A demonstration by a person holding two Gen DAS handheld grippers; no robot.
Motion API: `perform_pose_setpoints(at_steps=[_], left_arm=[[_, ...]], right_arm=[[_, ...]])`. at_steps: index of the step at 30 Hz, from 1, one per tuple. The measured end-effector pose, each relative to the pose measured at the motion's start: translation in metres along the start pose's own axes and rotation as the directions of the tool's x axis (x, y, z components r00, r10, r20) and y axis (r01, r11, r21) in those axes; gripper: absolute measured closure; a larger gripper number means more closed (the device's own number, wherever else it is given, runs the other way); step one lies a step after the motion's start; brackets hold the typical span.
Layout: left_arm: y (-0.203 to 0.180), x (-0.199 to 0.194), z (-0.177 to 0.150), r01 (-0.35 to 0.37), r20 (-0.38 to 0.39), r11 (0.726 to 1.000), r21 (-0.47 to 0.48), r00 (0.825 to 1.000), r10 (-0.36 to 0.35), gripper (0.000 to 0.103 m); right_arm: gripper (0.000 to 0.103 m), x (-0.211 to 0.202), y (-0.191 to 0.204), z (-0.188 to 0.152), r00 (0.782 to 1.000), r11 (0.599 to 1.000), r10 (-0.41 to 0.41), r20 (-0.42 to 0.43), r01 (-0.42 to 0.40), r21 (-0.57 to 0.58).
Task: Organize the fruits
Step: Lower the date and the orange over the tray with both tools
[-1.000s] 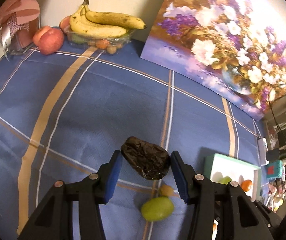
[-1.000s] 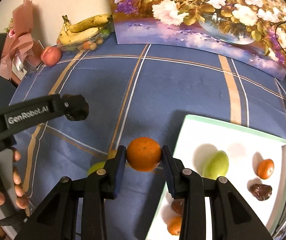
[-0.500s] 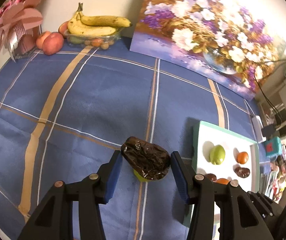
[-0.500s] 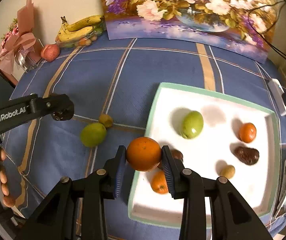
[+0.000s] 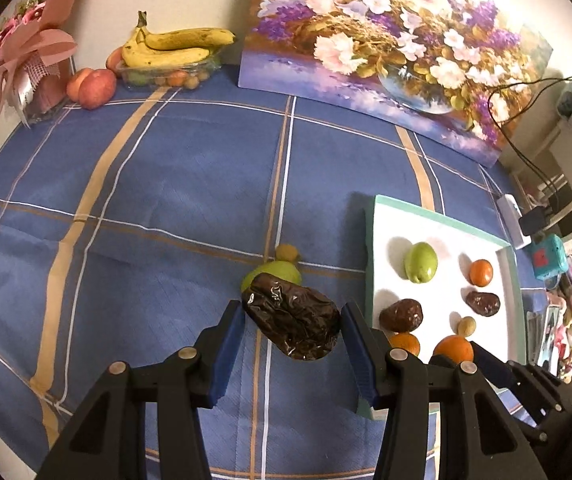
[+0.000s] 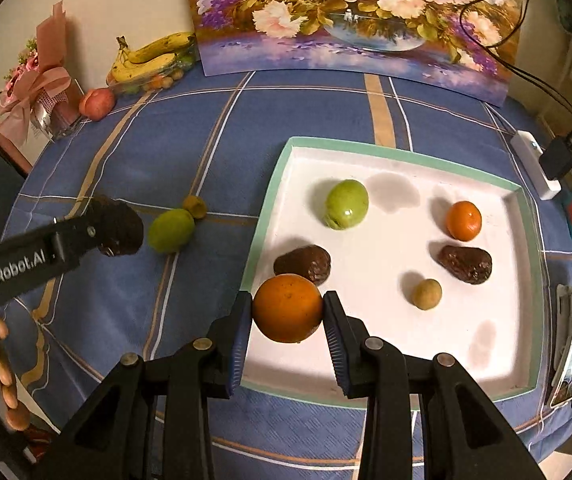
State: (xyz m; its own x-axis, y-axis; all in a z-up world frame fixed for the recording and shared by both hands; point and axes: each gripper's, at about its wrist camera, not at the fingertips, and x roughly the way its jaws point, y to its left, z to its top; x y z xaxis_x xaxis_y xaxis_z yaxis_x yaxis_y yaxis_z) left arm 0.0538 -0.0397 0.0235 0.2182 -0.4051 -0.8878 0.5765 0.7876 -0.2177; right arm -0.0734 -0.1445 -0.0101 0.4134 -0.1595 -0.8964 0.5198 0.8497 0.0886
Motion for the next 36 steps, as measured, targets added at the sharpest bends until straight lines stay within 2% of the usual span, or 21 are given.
perform_pose_setpoints(at_steps=[9,16,28,36], left_arm=[[-0.024,0.005,-0.005,0.006,-0.016,0.999,0.045,1.0,-0.005,0.05],[-0.053,0.01,-0.013,0.018,-0.033,0.992,0.125,0.999,-0.014,0.05],[-0.088,0.017,-0.026,0.038,-0.062,0.975,0.218,0.998,-0.025,0.05],[-0.109,0.021,-0.035,0.071,-0.089,0.962,0.264,0.995,-0.05,0.05]], right_arm=[[0.066,0.003,-0.026,-0.006,1.0,0.999,-0.02,-0.022,0.021,0.041],[0.066,-0.001,-0.053,-0.007,0.999,0.995,-0.045,-0.03,0.047,0.088],[0.066,-0.014,-0.114,-0.017,0.991,0.967,-0.122,-0.045,0.129,0.219],[0.066,-0.017,-0.139,-0.024,0.989,0.953,-0.139,-0.049,0.147,0.265]])
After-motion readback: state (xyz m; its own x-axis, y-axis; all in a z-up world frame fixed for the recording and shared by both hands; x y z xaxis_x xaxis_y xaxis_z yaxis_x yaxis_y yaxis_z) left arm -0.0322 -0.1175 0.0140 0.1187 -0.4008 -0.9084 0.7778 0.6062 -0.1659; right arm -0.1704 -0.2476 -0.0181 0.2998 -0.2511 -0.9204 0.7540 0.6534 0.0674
